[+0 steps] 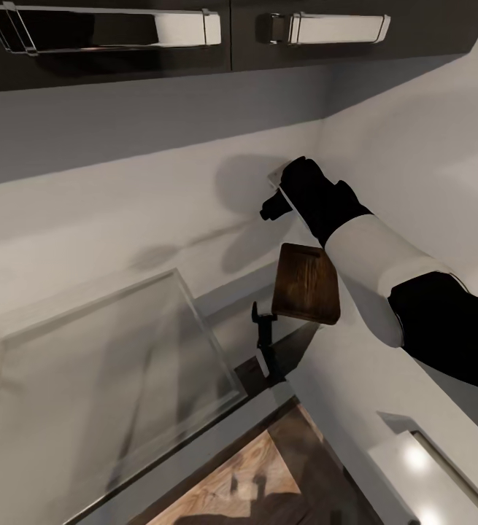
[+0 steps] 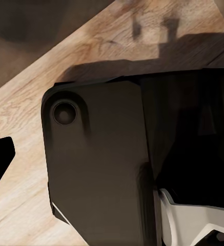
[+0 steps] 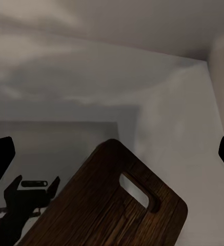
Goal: In the kitchen, take the Vidalia onion out of the sink, dice it on the chopping board with the paring knife, put the diced onion into the bowl on the countertop, then place both the paring knife and the chopping board into the sink.
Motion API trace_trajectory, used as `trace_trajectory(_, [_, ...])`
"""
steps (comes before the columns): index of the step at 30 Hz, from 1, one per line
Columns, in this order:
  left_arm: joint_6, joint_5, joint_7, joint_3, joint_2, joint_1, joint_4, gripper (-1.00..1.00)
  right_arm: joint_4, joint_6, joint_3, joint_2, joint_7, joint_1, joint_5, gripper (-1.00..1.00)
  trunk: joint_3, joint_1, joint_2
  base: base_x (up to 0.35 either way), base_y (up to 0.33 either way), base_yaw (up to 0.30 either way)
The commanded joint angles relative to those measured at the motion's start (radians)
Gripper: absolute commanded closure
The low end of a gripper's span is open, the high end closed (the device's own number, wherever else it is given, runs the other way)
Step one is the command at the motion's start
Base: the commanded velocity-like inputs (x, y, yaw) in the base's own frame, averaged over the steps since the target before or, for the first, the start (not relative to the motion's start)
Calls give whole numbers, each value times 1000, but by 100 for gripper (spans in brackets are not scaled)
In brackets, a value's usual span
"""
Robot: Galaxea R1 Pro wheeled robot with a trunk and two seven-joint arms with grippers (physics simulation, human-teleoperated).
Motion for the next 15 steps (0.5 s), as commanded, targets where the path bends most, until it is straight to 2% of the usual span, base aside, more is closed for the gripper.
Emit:
trace_trajectory(1, [-1, 1, -1, -1, 0, 0, -2, -100, -1, 3, 2, 0, 8, -1, 10, -100, -1, 1, -2, 9, 16, 0])
trace_trajectory(10, [-1, 1, -1, -1, 0, 0, -2, -100, 1, 3, 2, 0, 8, -1, 10, -100, -1, 1, -2, 12, 4, 0])
trace_trajectory(15, [-1, 1, -1, -1, 0, 0, -2, -100, 2, 3, 2, 0, 8, 0, 10, -100, -1, 1, -2, 168, 86, 0])
